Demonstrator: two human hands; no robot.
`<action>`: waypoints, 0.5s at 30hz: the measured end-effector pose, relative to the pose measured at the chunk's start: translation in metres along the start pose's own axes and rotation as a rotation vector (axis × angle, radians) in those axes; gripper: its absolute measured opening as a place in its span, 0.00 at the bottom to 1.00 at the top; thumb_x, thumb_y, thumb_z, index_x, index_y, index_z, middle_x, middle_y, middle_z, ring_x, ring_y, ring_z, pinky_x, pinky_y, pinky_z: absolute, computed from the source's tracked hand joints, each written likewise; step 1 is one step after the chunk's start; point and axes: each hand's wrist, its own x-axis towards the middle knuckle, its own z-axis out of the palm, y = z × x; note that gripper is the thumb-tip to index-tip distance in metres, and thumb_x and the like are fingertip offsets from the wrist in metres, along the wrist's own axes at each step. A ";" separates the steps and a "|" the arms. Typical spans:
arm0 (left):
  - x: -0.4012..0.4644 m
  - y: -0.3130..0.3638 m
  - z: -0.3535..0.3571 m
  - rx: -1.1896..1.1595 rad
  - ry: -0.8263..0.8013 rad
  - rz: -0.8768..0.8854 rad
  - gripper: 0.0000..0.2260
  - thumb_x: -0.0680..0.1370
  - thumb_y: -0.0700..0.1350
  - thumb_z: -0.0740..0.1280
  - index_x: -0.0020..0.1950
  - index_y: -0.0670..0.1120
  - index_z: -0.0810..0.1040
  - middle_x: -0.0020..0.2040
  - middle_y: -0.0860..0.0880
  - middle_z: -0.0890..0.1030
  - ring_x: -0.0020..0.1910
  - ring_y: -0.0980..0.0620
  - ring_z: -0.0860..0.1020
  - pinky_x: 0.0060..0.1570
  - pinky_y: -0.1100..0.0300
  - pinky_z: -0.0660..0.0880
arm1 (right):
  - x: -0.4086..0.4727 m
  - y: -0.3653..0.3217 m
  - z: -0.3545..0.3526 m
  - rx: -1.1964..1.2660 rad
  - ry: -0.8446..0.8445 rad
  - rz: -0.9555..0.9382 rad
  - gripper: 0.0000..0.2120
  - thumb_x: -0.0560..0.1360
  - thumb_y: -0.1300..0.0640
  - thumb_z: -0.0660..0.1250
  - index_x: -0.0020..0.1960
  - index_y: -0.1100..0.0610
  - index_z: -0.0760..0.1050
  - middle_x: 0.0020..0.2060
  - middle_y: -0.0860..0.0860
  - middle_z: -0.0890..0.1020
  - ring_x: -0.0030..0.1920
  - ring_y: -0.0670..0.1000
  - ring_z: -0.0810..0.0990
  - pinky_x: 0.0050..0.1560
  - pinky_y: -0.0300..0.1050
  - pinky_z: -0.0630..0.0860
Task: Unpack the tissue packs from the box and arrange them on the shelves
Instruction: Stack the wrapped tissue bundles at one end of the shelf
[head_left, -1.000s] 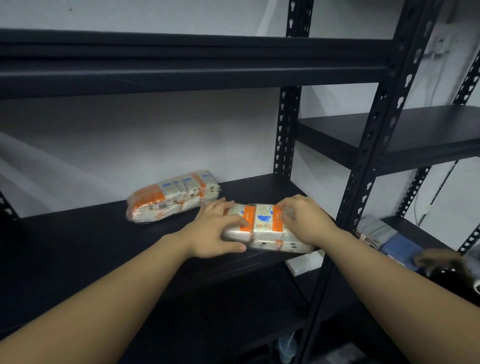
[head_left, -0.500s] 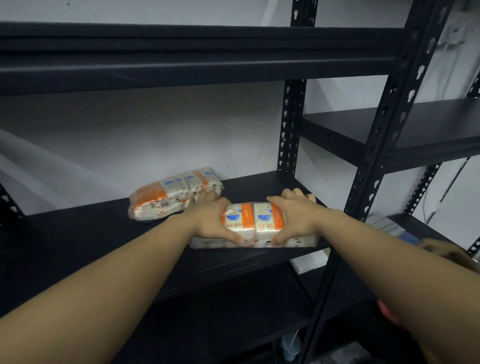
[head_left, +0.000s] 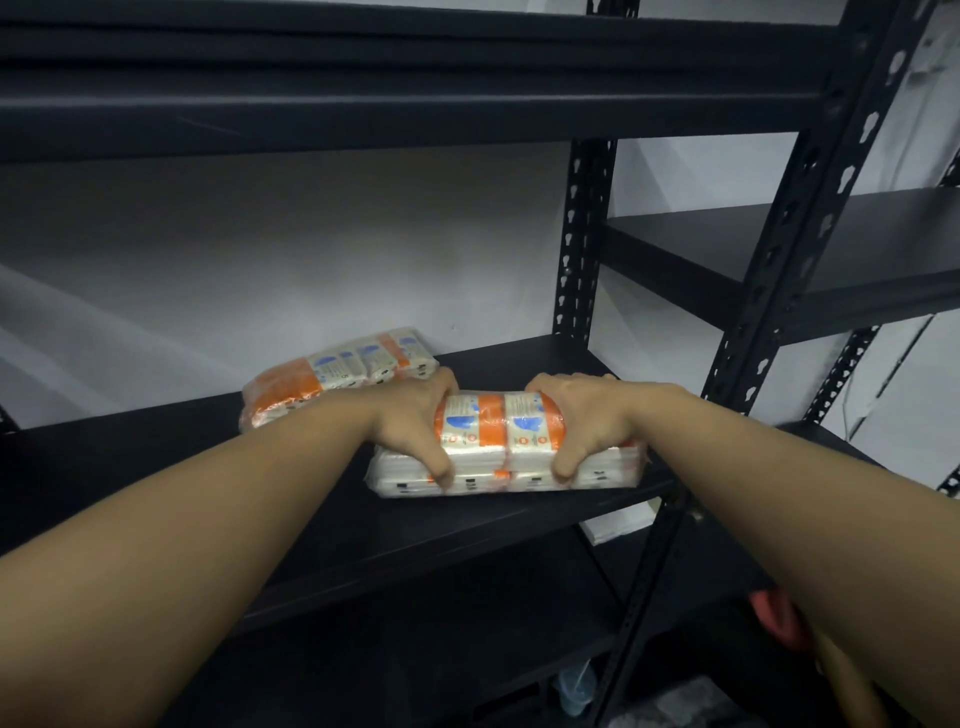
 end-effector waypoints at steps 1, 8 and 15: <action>0.000 -0.001 -0.001 -0.014 0.006 0.005 0.48 0.54 0.63 0.84 0.67 0.61 0.62 0.59 0.57 0.78 0.57 0.53 0.78 0.60 0.48 0.79 | 0.000 0.000 -0.002 0.012 -0.006 -0.008 0.44 0.57 0.43 0.82 0.67 0.43 0.64 0.54 0.43 0.77 0.55 0.48 0.78 0.62 0.55 0.75; -0.002 -0.006 0.021 -0.109 0.017 0.037 0.44 0.61 0.59 0.83 0.70 0.65 0.62 0.59 0.60 0.78 0.57 0.56 0.78 0.61 0.51 0.79 | 0.007 0.008 0.024 -0.023 0.079 -0.032 0.41 0.59 0.42 0.79 0.67 0.38 0.65 0.53 0.39 0.77 0.54 0.46 0.75 0.67 0.57 0.66; -0.011 -0.007 0.027 0.021 0.080 0.064 0.49 0.68 0.63 0.80 0.82 0.63 0.56 0.72 0.54 0.68 0.68 0.49 0.71 0.65 0.52 0.71 | -0.002 0.013 0.029 -0.029 0.121 -0.020 0.47 0.62 0.39 0.76 0.77 0.39 0.60 0.58 0.43 0.74 0.59 0.49 0.71 0.70 0.56 0.63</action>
